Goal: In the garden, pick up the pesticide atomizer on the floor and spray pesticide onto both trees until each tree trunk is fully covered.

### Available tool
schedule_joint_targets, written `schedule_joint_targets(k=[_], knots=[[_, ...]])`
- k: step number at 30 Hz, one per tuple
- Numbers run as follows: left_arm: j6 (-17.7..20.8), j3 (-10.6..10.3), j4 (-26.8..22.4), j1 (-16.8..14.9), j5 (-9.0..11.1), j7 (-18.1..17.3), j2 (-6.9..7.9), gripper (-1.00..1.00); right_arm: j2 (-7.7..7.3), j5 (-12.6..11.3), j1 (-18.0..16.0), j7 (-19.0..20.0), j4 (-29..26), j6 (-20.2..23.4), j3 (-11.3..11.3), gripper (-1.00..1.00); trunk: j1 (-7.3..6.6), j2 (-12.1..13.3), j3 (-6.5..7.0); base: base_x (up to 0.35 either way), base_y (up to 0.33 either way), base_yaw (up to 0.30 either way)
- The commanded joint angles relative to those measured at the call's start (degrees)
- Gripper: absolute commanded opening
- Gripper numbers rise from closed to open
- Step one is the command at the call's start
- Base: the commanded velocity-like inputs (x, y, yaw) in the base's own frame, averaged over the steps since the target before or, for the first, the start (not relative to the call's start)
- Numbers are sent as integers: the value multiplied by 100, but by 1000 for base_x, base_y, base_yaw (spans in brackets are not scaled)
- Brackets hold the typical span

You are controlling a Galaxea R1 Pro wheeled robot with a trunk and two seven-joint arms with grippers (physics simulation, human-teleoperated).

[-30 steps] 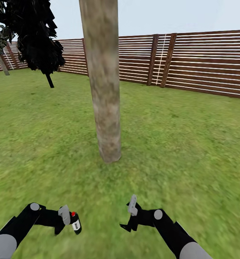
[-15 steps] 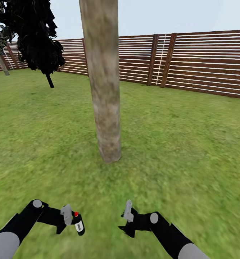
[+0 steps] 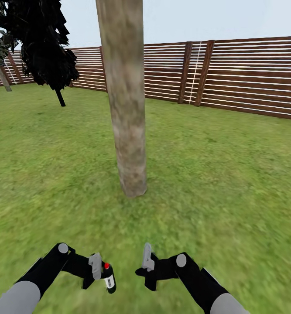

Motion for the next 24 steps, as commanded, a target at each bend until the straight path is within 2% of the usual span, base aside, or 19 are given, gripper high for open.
schedule_joint_targets(k=[1, 8, 12, 13, 16, 17, 24], knots=[[-31, -19, -7, -2, -24, -5, -28, -100, 34, 62, -3, 5, -4, -56, -2, -100, -1, -2, -5, 0, 0, 0], [-37, -30, -7, -17, -31, -5, -187, -100, 68, 62, -5, 6, -144, -56, -4, -100, -1, -2, -5, 0, 0, 0], [-58, -45, -7, -15, -27, -12, -202, -100, 65, 62, -3, 6, -159, -56, -7, -100, -1, -2, -5, 0, 0, 0], [-66, -115, -7, -13, -24, -13, -203, -100, 64, 62, -3, 6, -160, -56, -8, -100, -1, -2, -5, 0, 0, 0], [-73, -587, -2, -11, -29, -8, -202, -100, 64, 62, -5, 6, -160, -56, -8, -100, -1, -2, -5, 0, 0, 0], [-74, -668, 0, -11, -30, -7, -203, -100, 64, 62, -5, 6, -162, -56, -8, -100, -1, -2, -5, 0, 0, 0], [-70, -760, -7, -11, -24, 52, -223, -100, 64, 62, -3, 6, -161, -56, -8, -100, -1, -2, -5, 0, 0, 0]])
